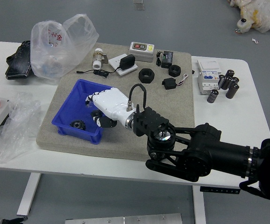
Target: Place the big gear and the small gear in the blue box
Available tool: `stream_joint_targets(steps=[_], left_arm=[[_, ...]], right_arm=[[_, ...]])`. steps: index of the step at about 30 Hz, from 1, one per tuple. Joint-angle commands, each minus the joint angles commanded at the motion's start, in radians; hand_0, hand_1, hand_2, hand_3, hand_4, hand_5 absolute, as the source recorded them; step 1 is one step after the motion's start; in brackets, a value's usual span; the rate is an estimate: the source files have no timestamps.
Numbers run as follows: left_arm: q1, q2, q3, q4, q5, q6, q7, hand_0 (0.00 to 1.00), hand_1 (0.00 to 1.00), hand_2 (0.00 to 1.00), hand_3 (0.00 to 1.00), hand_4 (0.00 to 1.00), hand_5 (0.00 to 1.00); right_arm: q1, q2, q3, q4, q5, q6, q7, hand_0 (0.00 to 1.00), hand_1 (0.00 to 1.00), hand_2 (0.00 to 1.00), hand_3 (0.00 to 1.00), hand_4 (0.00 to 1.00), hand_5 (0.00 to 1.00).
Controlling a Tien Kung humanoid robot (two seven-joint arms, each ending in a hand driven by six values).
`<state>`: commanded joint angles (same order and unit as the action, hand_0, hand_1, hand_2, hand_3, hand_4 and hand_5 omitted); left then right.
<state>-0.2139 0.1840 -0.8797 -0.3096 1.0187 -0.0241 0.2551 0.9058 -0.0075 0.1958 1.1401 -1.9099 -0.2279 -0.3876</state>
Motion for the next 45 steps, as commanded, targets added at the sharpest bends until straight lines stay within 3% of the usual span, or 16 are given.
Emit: stream_joint_targets(steps=[7,8,9,14,15,20,21,24,26,27,32,33,38,39,44,45], left_arm=[[-0.003,-0.005,-0.010,0.000,0.007,-0.005,0.004,0.647,0.610,0.600,0.633,0.738,0.465],[-0.003,-0.006,-0.009,0.000,0.006,-0.005,0.003,0.647,0.610,0.600,0.633,0.738,0.465],[-0.004,-0.007,-0.009,0.000,0.006,-0.005,0.002,0.648,0.611,0.599,0.628,0.730,0.452],[-0.004,-0.011,-0.006,0.001,0.000,-0.003,0.001,0.648,0.611,0.599,0.628,0.730,0.452],[-0.005,-0.012,-0.004,0.001,-0.003,-0.001,0.000,0.647,0.610,0.598,0.625,0.726,0.446],[-0.007,-0.009,-0.007,0.002,-0.008,0.002,0.002,0.647,0.610,0.598,0.625,0.726,0.446],[-0.009,-0.009,-0.012,0.002,-0.006,0.003,0.005,0.647,0.610,0.597,0.623,0.724,0.438],[-0.013,-0.007,-0.041,0.000,0.013,0.006,0.019,0.647,0.610,0.597,0.623,0.724,0.438],[-0.015,-0.007,-0.052,-0.001,0.022,0.005,0.025,0.647,0.610,0.597,0.623,0.724,0.438],[-0.016,-0.006,-0.053,-0.001,0.021,0.006,0.025,0.647,0.610,0.592,0.623,0.717,0.410],[-0.019,-0.002,-0.027,0.003,-0.010,0.013,0.010,0.647,0.610,0.592,0.623,0.717,0.410],[-0.020,-0.001,-0.023,0.004,-0.015,0.015,0.007,0.647,0.610,0.590,0.632,0.717,0.405],[-0.022,0.004,-0.012,0.007,-0.028,0.021,-0.001,0.647,0.610,0.590,0.632,0.717,0.405],[-0.022,0.005,-0.012,0.007,-0.027,0.021,-0.001,0.647,0.610,0.588,0.633,0.712,0.385],[-0.021,0.006,-0.003,0.009,-0.038,0.024,-0.007,0.647,0.610,0.588,0.633,0.712,0.385],[-0.021,0.006,-0.002,0.009,-0.039,0.024,-0.007,0.648,0.610,0.588,0.634,0.713,0.385]], right_arm=[[-0.014,-0.008,0.020,0.018,0.012,-0.016,0.006,0.564,0.953,0.998,0.998,0.830,0.421],[-0.022,-0.016,0.037,0.028,0.026,-0.026,0.014,0.564,0.953,0.998,0.998,0.830,0.421],[-0.030,-0.026,0.055,0.040,0.044,-0.036,0.024,0.490,0.842,0.975,0.998,0.830,0.435],[-0.110,-0.110,0.183,0.122,0.197,-0.081,0.128,0.490,0.842,0.975,0.998,0.830,0.435],[-0.132,-0.132,0.213,0.138,0.233,-0.083,0.156,0.440,0.657,0.705,0.754,0.817,0.443],[-0.240,-0.232,0.397,0.206,0.388,-0.169,0.301,0.440,0.657,0.705,0.754,0.817,0.443],[-0.263,-0.250,0.433,0.222,0.408,-0.189,0.325,0.481,0.610,0.639,0.631,0.805,0.477],[-0.333,-0.285,0.551,0.253,0.468,-0.213,0.396,0.481,0.610,0.639,0.631,0.805,0.477],[-0.374,-0.300,0.611,0.260,0.511,-0.201,0.437,0.481,0.610,0.639,0.631,0.805,0.477],[-0.401,-0.311,0.646,0.262,0.544,-0.180,0.466,0.549,0.628,0.645,0.634,0.799,0.466],[-0.526,-0.353,0.790,0.264,0.707,-0.076,0.593,0.549,0.628,0.645,0.634,0.799,0.466],[-0.545,-0.356,0.810,0.264,0.729,-0.061,0.610,0.652,0.647,0.650,0.632,0.792,0.479],[-0.673,-0.354,0.943,0.252,0.868,0.009,0.717,0.652,0.647,0.650,0.632,0.792,0.479],[-0.690,-0.352,0.960,0.250,0.886,0.014,0.727,0.521,0.622,0.639,0.631,0.785,0.497],[-0.766,-0.334,1.060,0.237,1.003,0.032,0.766,0.521,0.622,0.639,0.631,0.785,0.497],[-0.769,-0.332,1.068,0.236,1.016,0.033,0.769,0.478,0.595,0.615,0.627,0.782,0.503]])
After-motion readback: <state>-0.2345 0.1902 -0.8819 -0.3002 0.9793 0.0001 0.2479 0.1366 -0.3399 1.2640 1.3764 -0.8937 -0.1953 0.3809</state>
